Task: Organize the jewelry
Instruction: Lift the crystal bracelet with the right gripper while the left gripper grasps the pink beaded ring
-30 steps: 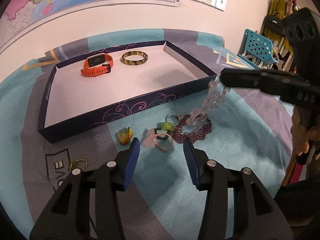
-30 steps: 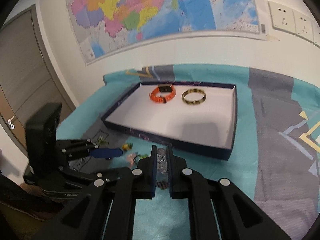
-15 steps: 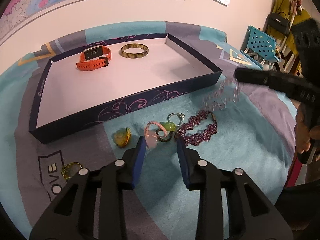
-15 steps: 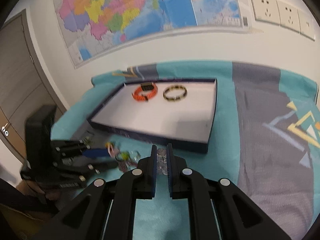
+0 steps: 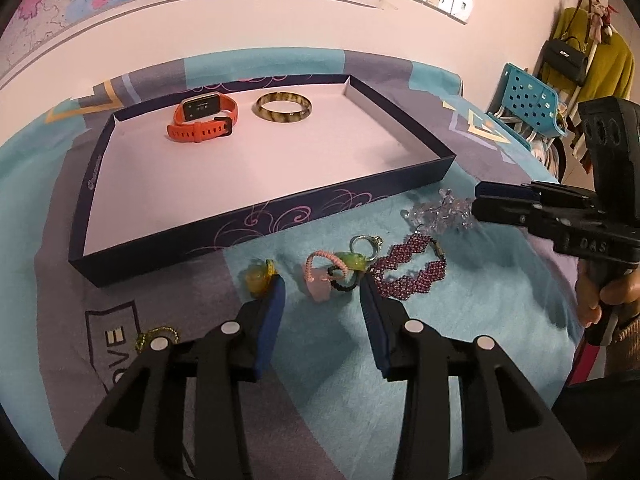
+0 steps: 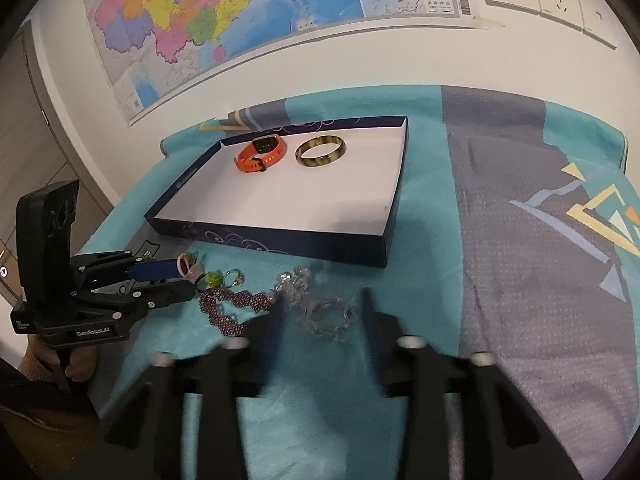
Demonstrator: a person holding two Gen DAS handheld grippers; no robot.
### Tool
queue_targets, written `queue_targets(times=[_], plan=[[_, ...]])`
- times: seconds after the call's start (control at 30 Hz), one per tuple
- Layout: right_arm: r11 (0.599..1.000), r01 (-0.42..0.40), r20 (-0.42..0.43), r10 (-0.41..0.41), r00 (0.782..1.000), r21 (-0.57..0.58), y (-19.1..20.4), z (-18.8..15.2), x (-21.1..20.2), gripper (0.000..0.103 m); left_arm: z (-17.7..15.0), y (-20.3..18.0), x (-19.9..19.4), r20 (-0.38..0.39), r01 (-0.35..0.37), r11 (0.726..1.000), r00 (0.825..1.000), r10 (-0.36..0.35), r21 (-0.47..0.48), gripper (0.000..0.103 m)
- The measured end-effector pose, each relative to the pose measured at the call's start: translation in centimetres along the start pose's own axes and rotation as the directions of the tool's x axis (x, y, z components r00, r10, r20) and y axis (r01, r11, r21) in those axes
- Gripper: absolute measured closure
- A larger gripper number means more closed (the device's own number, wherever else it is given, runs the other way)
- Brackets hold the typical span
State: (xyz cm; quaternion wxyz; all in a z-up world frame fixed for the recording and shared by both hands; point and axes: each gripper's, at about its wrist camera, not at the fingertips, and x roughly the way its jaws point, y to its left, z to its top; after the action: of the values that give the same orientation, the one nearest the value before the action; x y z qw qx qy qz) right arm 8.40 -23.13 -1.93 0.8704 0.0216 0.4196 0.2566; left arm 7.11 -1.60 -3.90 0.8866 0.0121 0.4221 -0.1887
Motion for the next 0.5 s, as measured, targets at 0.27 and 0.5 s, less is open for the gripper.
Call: queue_targets(times=[0.27, 0.5], plan=[[1.0, 0.002, -0.054, -0.004, 0.999, -0.021, 0.5, 0.3, 2.5, 0.067, 0.3, 0.4, 0.7, -0.015, 0.017, 1.0, 1.0, -0.017, -0.022, 0.084], [1.0, 0.002, -0.058, -0.004, 0.998, -0.021, 0.0, 0.3, 2.4, 0.085, 0.2, 0.5, 0.5, -0.006, 0.018, 0.999, 1.0, -0.019, -0.026, 0.087]])
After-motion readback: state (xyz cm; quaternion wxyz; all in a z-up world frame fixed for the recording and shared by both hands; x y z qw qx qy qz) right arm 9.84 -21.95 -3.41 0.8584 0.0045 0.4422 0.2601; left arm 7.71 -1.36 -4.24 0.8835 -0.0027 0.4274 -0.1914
